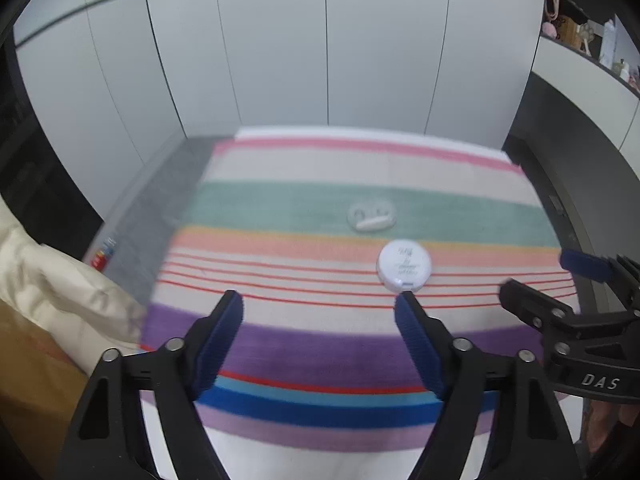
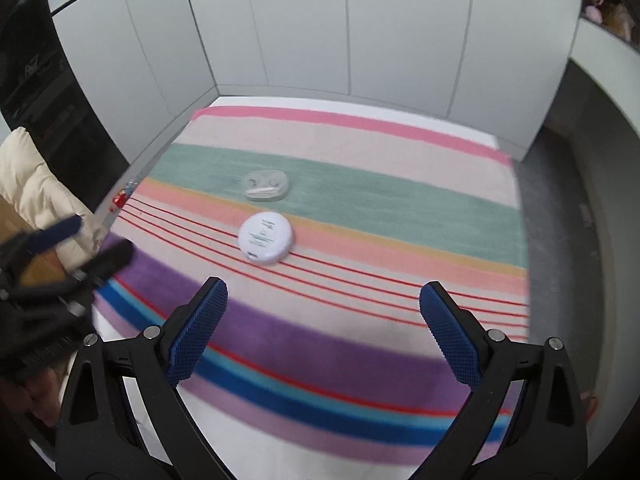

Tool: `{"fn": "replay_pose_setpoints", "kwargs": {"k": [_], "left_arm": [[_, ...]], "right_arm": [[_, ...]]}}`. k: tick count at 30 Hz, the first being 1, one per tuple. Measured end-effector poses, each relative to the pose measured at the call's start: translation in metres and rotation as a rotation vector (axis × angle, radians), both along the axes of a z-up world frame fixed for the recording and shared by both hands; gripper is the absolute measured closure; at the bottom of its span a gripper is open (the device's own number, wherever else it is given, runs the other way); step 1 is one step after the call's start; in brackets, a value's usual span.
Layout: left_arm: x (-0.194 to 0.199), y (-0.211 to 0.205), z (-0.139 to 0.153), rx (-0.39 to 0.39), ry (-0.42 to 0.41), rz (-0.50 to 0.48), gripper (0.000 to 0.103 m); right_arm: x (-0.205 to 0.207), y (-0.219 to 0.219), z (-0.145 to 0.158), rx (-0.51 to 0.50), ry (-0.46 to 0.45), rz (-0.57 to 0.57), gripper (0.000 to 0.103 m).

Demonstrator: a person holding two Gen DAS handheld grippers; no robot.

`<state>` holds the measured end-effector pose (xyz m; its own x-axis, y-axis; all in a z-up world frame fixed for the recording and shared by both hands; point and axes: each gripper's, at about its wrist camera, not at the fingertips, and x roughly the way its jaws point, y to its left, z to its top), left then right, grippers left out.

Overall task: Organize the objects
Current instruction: 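Approach the white round compact and clear case with both open tools, then grasp the clear two-lobed case with the left tool while the right tool grasps the white compact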

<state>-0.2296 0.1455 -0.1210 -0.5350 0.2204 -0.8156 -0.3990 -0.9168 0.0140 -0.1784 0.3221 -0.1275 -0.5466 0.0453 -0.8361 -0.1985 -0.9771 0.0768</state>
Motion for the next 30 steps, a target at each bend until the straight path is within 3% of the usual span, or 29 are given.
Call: {"fn": "replay_pose_setpoints", "kwargs": {"k": [2,4,9,14,16,24,30], "left_arm": [[-0.010,-0.001,-0.016,-0.003,-0.020,0.013,0.029],[-0.018,-0.003,-0.028,-0.005,-0.040,0.025,0.040],[-0.043,-0.006,-0.058,-0.018,-0.074,0.065,0.050],[-0.064,-0.002,-0.073,0.015,-0.086,0.070,0.052],[-0.069,0.004,-0.075,0.030,-0.085,0.062,0.050],[-0.089,0.057,-0.091,0.030,-0.076,0.014,0.022],[-0.100,0.091,-0.094,0.024,-0.049,-0.039,0.017]], "right_arm": [[-0.016,-0.007,-0.018,-0.001,-0.014,0.024,0.006],[-0.029,-0.014,-0.034,0.006,-0.031,0.044,0.010],[-0.062,-0.028,-0.069,0.023,-0.043,0.068,0.011],[-0.083,-0.039,-0.089,0.089,-0.037,0.106,0.028],[-0.086,-0.035,-0.088,0.087,-0.015,0.110,0.043],[-0.090,0.024,-0.092,0.096,0.013,-0.031,0.043],[-0.094,0.062,-0.092,0.095,0.012,-0.096,0.043]]}}
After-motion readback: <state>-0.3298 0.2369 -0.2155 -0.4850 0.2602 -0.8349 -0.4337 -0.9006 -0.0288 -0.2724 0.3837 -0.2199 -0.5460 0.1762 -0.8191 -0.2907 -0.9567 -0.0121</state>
